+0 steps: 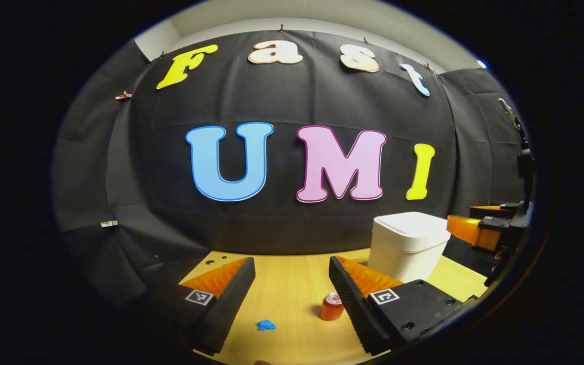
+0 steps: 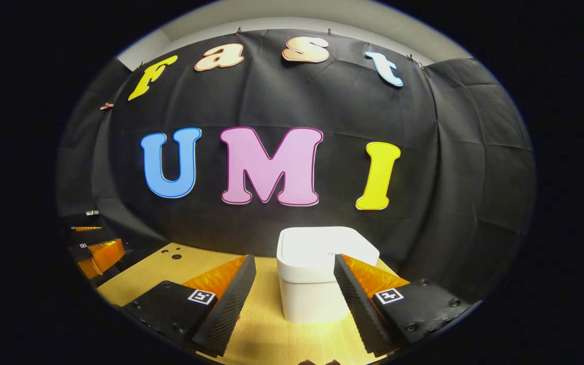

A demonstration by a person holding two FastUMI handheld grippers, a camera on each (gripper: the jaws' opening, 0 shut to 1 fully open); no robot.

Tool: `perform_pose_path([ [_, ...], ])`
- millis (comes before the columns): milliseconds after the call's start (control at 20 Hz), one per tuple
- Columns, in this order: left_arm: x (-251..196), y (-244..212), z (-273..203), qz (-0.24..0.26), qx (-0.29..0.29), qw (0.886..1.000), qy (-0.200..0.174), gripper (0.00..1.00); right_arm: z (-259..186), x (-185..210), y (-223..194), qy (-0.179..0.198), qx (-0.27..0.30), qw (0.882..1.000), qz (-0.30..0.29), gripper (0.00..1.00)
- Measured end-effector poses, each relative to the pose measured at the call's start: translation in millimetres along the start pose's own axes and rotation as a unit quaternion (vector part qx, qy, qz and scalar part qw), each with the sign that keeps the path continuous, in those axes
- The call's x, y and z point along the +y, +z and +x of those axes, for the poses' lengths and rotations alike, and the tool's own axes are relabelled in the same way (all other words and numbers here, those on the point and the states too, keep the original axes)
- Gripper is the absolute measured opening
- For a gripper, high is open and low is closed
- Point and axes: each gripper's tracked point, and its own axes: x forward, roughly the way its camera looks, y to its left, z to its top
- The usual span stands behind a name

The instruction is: Press the lid of the desktop garbage bin to open it, pick up the crumpled paper on the desktop and throw it into the bin, then pick up the pop can on the desktop and drop it into the bin, and finally close the garbage bin lid.

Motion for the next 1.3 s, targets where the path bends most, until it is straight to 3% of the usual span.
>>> perform_pose_path([
  [1000, -0.1, -22.9, 32.3, -0.004, 0.031, 1.000, 0.000, 0.96, 43.4, -29.0, 8.3, 0.003, 0.052, 0.998, -0.020, 0.95],
  [1100, -1.5, -26.2, 33.3, -0.007, 0.035, 0.999, 0.000, 0.96, 49.5, -33.6, 9.1, 0.004, 0.071, 0.997, -0.009, 0.88],
  [1150, -1.6, -27.8, 34.4, -0.005, 0.038, 0.999, 0.002, 0.96, 55.8, -36.8, 8.8, 0.000, 0.080, 0.997, -0.004, 0.71],
  [1250, -0.9, -29.5, 34.6, 0.000, 0.039, 0.999, 0.004, 0.96, 62.1, -43.0, 10.9, -0.006, 0.093, 0.996, 0.001, 0.57],
  [1300, -2.0, -30.0, 33.9, -0.001, 0.039, 0.999, 0.005, 0.96, 63.8, -45.3, 9.4, -0.006, 0.101, 0.995, -0.001, 0.55],
])
